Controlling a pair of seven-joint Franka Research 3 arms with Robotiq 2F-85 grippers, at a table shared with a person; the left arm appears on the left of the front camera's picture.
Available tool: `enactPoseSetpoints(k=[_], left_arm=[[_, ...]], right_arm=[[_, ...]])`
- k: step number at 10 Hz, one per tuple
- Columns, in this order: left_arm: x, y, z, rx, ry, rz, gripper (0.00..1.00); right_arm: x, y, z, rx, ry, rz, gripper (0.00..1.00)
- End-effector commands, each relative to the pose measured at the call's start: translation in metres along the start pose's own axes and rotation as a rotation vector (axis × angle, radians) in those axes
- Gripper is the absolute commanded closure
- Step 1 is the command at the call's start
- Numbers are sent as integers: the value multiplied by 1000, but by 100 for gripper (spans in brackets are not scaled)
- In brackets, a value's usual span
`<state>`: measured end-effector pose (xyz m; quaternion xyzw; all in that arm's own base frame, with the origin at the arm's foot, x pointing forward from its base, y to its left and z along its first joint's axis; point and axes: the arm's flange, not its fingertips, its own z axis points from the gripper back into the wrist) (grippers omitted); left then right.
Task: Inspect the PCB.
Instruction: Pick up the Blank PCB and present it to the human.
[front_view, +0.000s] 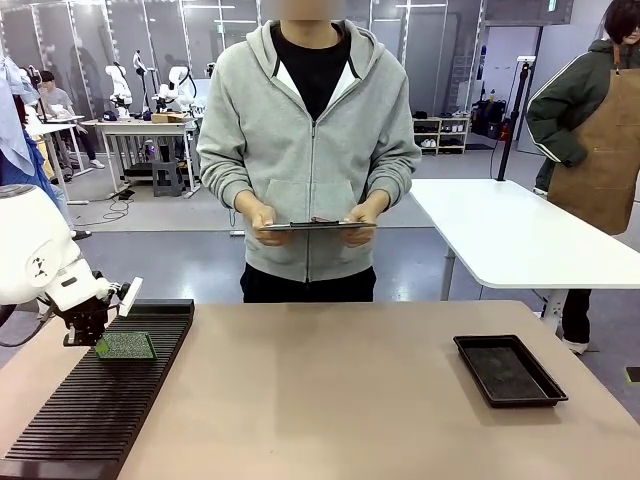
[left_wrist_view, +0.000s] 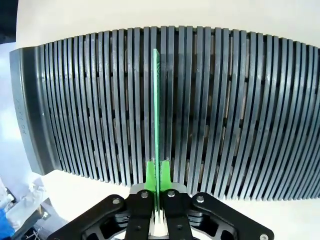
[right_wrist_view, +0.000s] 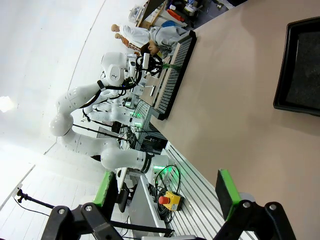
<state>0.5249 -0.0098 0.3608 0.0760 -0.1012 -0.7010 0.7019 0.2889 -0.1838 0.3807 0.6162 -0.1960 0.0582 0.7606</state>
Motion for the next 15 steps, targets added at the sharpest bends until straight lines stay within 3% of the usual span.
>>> enactPoseSetpoints(k=[1, 3, 7, 8, 9, 11, 12, 15], left_arm=[[-2, 2, 16, -15, -11, 34, 100], [-8, 4, 50, -5, -22, 40, 100], [-29, 0, 100, -95, -241, 123, 100], [-30, 3, 102, -161, -309, 181, 100], [-32, 9, 101, -312, -447, 293, 100], [-26, 11, 70, -541, -586, 429, 100], [-22, 9, 57, -576, -647, 512, 100], [-18, 1, 55, -461, -658, 554, 100]], right_arm=[[0, 1, 1, 5, -2, 3, 0], [0, 1, 1, 5, -2, 3, 0], [0, 1, 1, 5, -2, 3, 0], [0, 1, 1, 5, -2, 3, 0], [0, 1, 1, 5, -2, 3, 0], [0, 1, 1, 5, -2, 3, 0], [0, 1, 1, 5, -2, 3, 0], [0, 1, 1, 5, -2, 3, 0]])
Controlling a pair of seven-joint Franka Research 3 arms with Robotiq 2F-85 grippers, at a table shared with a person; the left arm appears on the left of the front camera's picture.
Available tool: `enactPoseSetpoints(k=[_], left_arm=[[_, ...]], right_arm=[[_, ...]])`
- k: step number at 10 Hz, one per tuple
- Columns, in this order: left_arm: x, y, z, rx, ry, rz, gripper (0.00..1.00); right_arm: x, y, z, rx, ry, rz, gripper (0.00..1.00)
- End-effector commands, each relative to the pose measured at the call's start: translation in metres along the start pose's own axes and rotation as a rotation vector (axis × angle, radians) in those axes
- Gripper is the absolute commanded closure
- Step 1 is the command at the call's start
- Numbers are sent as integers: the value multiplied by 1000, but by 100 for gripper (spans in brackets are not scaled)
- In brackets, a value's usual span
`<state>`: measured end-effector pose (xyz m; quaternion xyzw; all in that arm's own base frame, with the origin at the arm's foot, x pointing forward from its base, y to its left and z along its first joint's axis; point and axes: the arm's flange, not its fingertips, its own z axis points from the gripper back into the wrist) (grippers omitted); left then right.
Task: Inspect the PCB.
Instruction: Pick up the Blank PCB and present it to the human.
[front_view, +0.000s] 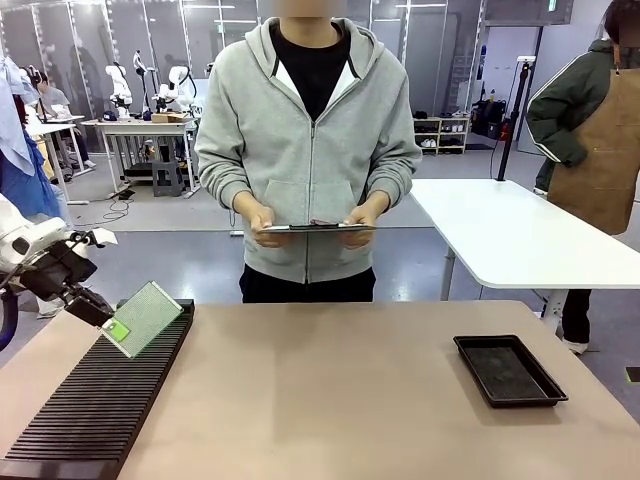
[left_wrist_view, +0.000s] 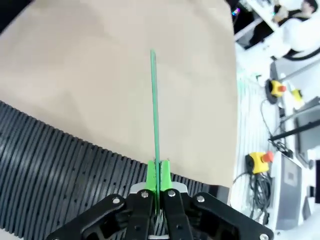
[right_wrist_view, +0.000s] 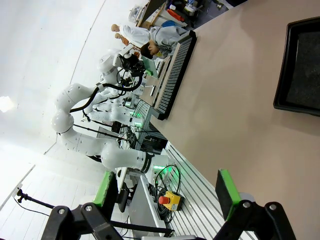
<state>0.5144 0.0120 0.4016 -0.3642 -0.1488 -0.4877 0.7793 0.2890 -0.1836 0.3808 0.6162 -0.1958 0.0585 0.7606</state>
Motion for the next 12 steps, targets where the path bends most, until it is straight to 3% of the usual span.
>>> enactPoseSetpoints(k=[1, 5, 7, 11, 12], left_arm=[[-2, -2, -4, -30, 22, -7, 100], [-1, -1, -4, -10, 11, -2, 97], [18, 30, -18, -141, -217, 258, 97], [30, 66, -61, -410, -453, 583, 97], [30, 66, -70, -464, -503, 609, 97]], right_arm=[[-1, 1, 1, 5, -3, 3, 0], [-1, 1, 1, 5, -3, 3, 0], [-1, 1, 1, 5, -3, 3, 0], [-1, 1, 1, 5, -3, 3, 0], [-1, 1, 1, 5, -3, 3, 0]])
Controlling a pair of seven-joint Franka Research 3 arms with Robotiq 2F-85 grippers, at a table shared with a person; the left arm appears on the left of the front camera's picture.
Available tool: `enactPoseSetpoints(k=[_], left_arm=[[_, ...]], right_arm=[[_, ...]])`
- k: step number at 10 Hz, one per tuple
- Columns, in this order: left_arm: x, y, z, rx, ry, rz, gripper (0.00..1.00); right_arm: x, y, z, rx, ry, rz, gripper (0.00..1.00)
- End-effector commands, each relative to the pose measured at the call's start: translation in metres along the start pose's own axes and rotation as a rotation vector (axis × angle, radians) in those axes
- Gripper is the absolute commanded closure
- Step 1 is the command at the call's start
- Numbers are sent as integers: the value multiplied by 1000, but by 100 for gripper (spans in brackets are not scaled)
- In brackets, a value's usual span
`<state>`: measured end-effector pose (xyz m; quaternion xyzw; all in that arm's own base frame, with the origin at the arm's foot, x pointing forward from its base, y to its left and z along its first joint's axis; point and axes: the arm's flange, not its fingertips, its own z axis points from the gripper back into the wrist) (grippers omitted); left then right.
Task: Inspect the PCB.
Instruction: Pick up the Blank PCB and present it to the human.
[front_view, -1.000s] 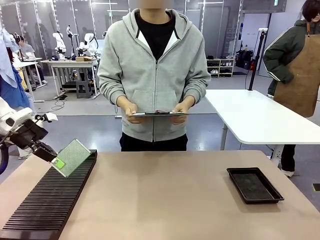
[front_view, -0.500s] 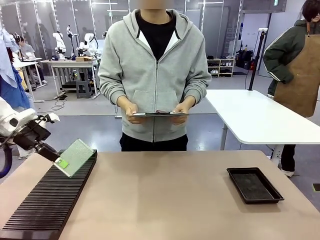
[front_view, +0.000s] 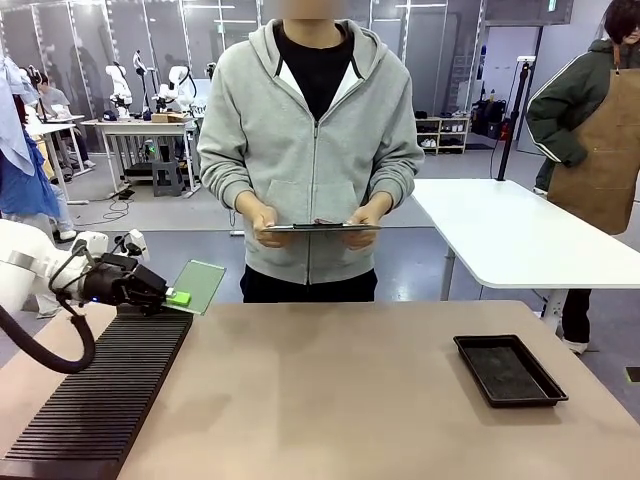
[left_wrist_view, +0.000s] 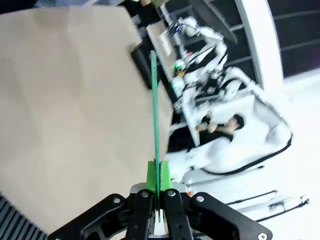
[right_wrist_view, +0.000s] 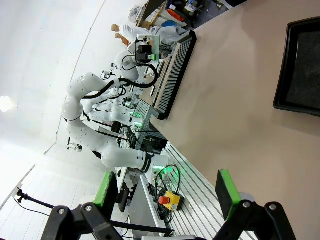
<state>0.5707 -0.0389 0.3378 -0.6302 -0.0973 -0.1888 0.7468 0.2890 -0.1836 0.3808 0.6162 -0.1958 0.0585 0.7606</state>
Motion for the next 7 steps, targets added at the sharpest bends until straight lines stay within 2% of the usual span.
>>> enactPoseSetpoints(k=[1, 3, 4, 5, 6, 7], left_arm=[[5, -1, -4, -48, -157, 30, 97], [-7, 10, -3, -65, -233, 36, 97], [-11, 14, -5, -83, -226, 57, 97], [-11, 20, -9, -118, -147, 108, 97], [-10, 24, -10, -74, -133, 140, 97], [-9, 23, -8, -109, -126, 175, 97]], right_arm=[[-1, 1, 1, 5, -3, 3, 0], [-1, 1, 1, 5, -3, 3, 0], [-1, 1, 1, 5, -3, 3, 0], [-1, 1, 1, 5, -3, 3, 0], [-1, 1, 1, 5, -3, 3, 0], [-1, 1, 1, 5, -3, 3, 0]])
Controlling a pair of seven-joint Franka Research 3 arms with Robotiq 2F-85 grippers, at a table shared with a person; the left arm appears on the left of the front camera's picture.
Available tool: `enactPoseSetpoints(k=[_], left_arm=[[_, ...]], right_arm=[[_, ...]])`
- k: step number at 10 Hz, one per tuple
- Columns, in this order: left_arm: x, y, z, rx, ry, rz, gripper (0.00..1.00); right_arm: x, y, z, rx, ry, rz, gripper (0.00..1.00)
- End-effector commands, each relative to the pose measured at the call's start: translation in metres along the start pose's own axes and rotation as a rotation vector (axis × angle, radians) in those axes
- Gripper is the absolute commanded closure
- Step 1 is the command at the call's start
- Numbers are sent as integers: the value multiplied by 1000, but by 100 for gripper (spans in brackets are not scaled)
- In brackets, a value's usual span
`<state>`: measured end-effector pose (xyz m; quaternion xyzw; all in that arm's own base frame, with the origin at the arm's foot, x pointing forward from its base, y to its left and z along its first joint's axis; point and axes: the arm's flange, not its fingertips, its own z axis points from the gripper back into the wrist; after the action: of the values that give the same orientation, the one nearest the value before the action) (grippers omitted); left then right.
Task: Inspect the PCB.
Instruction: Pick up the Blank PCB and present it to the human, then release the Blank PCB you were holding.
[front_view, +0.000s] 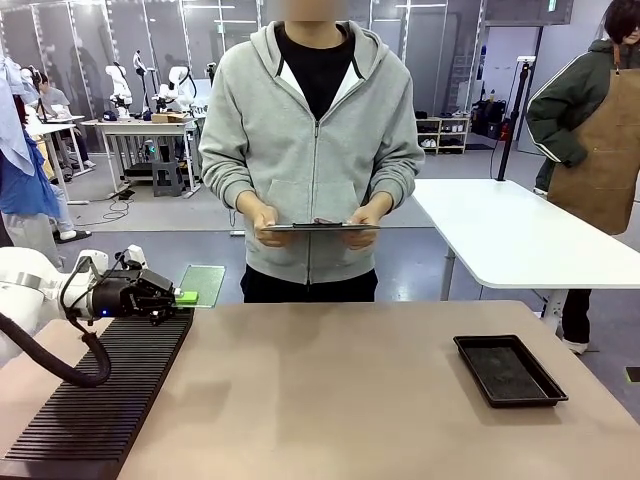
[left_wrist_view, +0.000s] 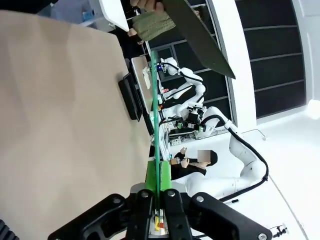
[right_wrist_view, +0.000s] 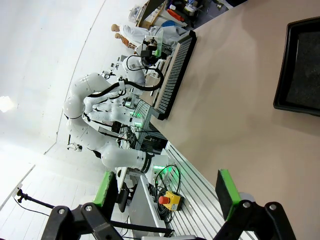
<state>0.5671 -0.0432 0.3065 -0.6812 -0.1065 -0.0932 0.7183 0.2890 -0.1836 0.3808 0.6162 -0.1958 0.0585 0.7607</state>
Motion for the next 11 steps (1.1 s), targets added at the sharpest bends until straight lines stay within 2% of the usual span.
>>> enactPoseSetpoints(k=[1, 3, 4, 11], left_arm=[[5, -4, 1, -4, 32, 45, 97], [1, -4, -2, -5, 57, 17, 97], [-1, 1, 0, 5, 14, 31, 97], [-1, 1, 0, 5, 14, 31, 97]], right_arm=[[-1, 1, 1, 5, -3, 3, 0], [-1, 1, 1, 5, -3, 3, 0], [-1, 1, 1, 5, -3, 3, 0], [-1, 1, 1, 5, -3, 3, 0]])
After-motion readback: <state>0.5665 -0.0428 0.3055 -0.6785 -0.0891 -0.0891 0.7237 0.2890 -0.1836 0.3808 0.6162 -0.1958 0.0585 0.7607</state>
